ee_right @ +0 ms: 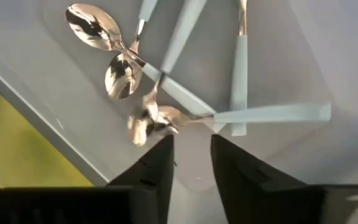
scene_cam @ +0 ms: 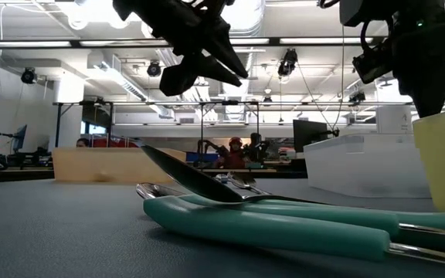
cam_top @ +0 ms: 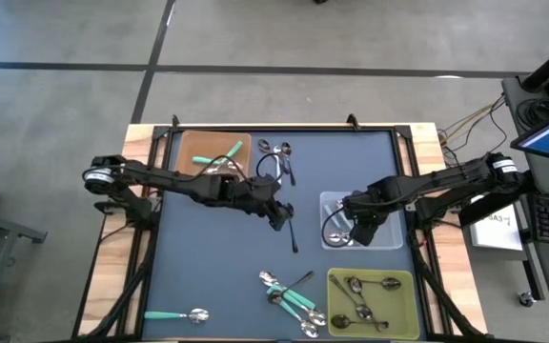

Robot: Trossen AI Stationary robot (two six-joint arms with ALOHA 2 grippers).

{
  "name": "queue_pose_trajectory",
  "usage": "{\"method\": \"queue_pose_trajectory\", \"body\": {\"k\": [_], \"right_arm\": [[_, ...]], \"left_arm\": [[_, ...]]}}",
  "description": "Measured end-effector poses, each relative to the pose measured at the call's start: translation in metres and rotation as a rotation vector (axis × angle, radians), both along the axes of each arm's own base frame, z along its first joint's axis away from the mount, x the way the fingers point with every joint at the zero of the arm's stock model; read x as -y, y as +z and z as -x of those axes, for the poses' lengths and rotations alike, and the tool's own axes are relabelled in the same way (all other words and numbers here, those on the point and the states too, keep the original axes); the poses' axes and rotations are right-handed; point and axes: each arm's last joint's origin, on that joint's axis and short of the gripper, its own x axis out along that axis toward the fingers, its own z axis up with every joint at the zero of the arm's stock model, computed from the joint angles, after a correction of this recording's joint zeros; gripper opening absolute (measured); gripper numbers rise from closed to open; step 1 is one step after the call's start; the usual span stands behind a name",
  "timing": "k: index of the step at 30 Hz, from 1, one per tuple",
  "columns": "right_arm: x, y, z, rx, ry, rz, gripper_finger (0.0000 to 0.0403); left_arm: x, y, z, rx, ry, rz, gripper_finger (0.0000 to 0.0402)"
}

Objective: Sort silverware by color (type)
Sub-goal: Put the green spoon into the orange bin

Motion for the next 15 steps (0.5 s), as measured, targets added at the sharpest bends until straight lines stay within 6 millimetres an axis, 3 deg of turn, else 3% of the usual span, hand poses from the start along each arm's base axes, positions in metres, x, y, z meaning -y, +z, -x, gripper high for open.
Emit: {"method": "queue_pose_trajectory", "body": {"k": [7, 15], "right_arm": [[0.000, 0.000, 0.000, 0.000, 0.000, -0.002, 0.0155], [0.000, 0.000, 0.000, 0.007, 0.040, -0.001, 0.0159]], "left_arm": [[0.012, -0.007, 0.007, -0.102, -0.118, 0.076, 0.0051], [0.059, -0.020, 0.030, -0.337, -0.334, 0.163, 0.0051]]}}
